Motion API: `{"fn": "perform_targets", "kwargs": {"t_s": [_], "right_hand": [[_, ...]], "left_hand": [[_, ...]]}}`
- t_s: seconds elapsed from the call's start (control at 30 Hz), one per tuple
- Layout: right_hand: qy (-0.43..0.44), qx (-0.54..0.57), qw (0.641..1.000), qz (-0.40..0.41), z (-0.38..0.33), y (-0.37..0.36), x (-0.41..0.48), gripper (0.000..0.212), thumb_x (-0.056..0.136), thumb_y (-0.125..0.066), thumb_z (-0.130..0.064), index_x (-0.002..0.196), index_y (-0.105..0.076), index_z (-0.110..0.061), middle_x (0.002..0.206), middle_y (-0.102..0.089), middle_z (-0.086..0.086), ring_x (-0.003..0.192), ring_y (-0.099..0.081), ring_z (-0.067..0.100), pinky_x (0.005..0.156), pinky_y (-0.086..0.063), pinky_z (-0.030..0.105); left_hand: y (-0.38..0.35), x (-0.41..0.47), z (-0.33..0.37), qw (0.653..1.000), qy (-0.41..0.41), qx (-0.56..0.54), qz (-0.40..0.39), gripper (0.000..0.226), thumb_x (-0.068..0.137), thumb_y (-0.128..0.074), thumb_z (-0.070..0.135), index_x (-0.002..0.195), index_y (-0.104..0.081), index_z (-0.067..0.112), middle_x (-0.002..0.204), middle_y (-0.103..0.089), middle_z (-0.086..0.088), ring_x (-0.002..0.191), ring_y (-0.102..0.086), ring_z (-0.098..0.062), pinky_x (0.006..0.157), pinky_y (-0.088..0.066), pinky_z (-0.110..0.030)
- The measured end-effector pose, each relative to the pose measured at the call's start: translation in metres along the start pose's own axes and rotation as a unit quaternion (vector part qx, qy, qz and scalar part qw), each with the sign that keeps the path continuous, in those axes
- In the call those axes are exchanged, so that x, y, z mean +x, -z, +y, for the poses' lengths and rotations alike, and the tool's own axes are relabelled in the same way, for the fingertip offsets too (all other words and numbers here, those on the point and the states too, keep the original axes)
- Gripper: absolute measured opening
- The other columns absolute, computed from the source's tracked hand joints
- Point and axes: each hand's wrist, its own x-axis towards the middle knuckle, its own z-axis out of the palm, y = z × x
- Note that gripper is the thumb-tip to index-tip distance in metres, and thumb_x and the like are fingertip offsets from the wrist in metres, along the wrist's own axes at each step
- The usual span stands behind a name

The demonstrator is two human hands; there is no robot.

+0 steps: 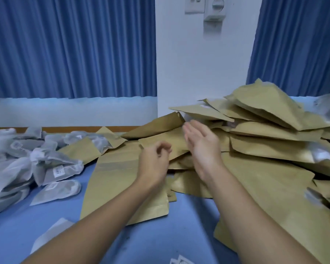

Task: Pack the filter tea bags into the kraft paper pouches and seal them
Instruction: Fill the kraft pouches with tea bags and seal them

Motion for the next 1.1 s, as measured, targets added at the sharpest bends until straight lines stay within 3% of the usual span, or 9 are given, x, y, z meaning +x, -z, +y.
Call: {"fn": "perform_targets", "kwargs": {"t_s": [0.1,0.2,0.33,0.5,0.6,0.67,0.73,0.9,1.1], "right_hand": [[0.009,-0.256,0.955,-0.152,0.046,-0.023,-0.034,0.035,0.100,-0.050,0.002,0.132,-0.060,-0.006,0.129,-0.067,0.007,0.116,-0.064,0.008,0.102,-0.049,0.023],[0.049,-0.490,0.825,-0.275,0.091,-0.038,-0.065,0.039,0.100,-0.050,-0.011,0.139,-0.058,-0.014,0.140,-0.060,0.003,0.130,-0.054,0.015,0.112,-0.038,0.031],[0.105,-0.668,0.641,-0.364,0.123,-0.040,-0.092,0.059,0.104,-0.040,-0.039,0.157,-0.026,-0.019,0.167,-0.011,-0.005,0.152,-0.006,0.007,0.123,-0.007,0.035],[0.093,-0.707,0.576,-0.400,0.123,-0.038,-0.111,0.076,0.100,-0.028,-0.063,0.161,-0.008,-0.022,0.167,0.009,-0.006,0.153,0.007,0.007,0.124,-0.004,0.037],[0.074,-0.698,0.557,-0.443,0.106,-0.040,-0.113,0.070,0.099,-0.028,-0.065,0.156,-0.029,-0.025,0.168,-0.002,-0.001,0.154,-0.006,0.012,0.122,-0.019,0.039],[0.050,-0.682,0.566,-0.462,0.092,-0.043,-0.115,0.055,0.095,-0.038,-0.066,0.135,-0.053,-0.030,0.157,-0.037,-0.002,0.142,-0.035,0.020,0.108,-0.039,0.041],[0.078,-0.672,0.584,-0.449,0.082,-0.049,-0.115,0.021,0.098,-0.047,-0.048,0.096,-0.056,-0.028,0.104,-0.065,-0.008,0.101,-0.055,0.023,0.080,-0.047,0.038],[0.170,-0.653,0.636,-0.374,0.065,-0.073,-0.101,0.018,0.098,-0.051,-0.030,0.090,-0.067,-0.029,0.075,-0.063,-0.008,0.079,-0.054,0.018,0.068,-0.048,0.036],[0.047,-0.538,0.674,-0.504,0.070,-0.076,-0.094,0.043,0.094,-0.060,-0.050,0.077,-0.062,-0.010,0.065,-0.035,0.010,0.063,-0.029,0.021,0.054,-0.025,0.030]], "left_hand": [[0.058,-0.029,-0.046,0.976,-0.023,0.206,-0.062,0.024,0.095,-0.055,0.025,0.113,-0.071,0.026,0.106,-0.073,0.014,0.103,-0.066,-0.007,0.090,-0.051,-0.026],[0.108,-0.052,-0.077,0.922,-0.037,0.343,-0.176,0.048,0.091,-0.050,0.057,0.130,-0.057,0.030,0.127,-0.063,0.012,0.125,-0.054,-0.016,0.105,-0.042,-0.041],[0.148,-0.075,-0.101,0.824,-0.025,0.448,-0.347,0.110,0.079,-0.037,0.089,0.161,-0.006,0.023,0.167,0.002,0.009,0.154,0.006,-0.010,0.125,-0.002,-0.047],[0.161,-0.091,-0.090,0.749,-0.217,0.534,-0.327,0.070,0.100,-0.028,0.064,0.130,-0.053,0.006,0.130,-0.053,-0.013,0.120,-0.052,-0.027,0.100,-0.045,-0.040],[0.170,-0.104,-0.088,0.726,-0.331,0.514,-0.313,0.022,0.101,-0.050,0.028,0.096,-0.063,0.011,0.091,-0.063,-0.007,0.076,-0.064,-0.026,0.058,-0.052,-0.036],[0.182,-0.100,-0.083,0.757,-0.270,0.498,-0.325,0.008,0.094,-0.051,0.015,0.100,-0.057,0.015,0.094,-0.065,-0.007,0.079,-0.063,-0.032,0.061,-0.045,-0.037],[0.194,-0.091,-0.078,0.810,-0.189,0.459,-0.311,0.016,0.095,-0.047,0.017,0.106,-0.059,0.019,0.095,-0.068,-0.007,0.085,-0.061,-0.032,0.068,-0.046,-0.039],[0.204,-0.087,-0.075,0.914,-0.175,0.340,-0.138,0.021,0.102,-0.055,0.035,0.093,-0.071,0.025,0.077,-0.070,0.008,0.069,-0.059,-0.016,0.067,-0.046,-0.033],[0.201,-0.090,-0.080,0.923,-0.142,0.291,-0.206,0.016,0.097,-0.063,0.032,0.091,-0.075,0.023,0.074,-0.070,0.007,0.063,-0.051,-0.004,0.063,-0.044,-0.025]]}}
